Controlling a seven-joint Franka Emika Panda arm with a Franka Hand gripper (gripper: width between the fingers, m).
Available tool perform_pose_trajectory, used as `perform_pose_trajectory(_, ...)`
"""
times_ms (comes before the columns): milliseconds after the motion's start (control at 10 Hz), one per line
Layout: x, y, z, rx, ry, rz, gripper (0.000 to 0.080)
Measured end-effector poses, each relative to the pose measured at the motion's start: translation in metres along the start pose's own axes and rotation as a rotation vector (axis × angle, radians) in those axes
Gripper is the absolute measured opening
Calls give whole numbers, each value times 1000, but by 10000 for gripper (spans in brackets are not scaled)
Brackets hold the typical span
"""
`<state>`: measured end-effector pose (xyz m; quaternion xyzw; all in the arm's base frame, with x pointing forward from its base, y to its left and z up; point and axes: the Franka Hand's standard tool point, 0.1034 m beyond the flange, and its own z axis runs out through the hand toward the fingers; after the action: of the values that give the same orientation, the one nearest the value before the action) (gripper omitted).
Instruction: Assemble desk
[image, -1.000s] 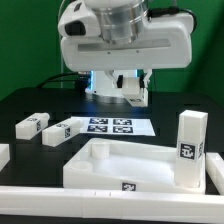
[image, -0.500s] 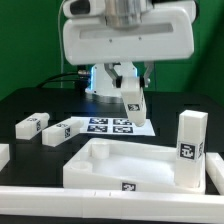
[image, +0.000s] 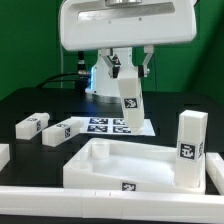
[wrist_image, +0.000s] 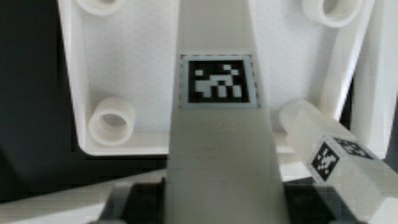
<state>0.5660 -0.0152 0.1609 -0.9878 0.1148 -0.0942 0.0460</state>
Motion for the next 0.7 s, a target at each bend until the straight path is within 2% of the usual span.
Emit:
perform_pose_trajectory(100,2,2,1,-3,13,-1,291)
perform_pose_trajectory(200,9,8,3,-24,21,-43,291)
perform_pose_trajectory(400,25,26,-1,-34,47,-52,291)
perform_pose_trajectory(700,21,24,1,-32,50,-49,291)
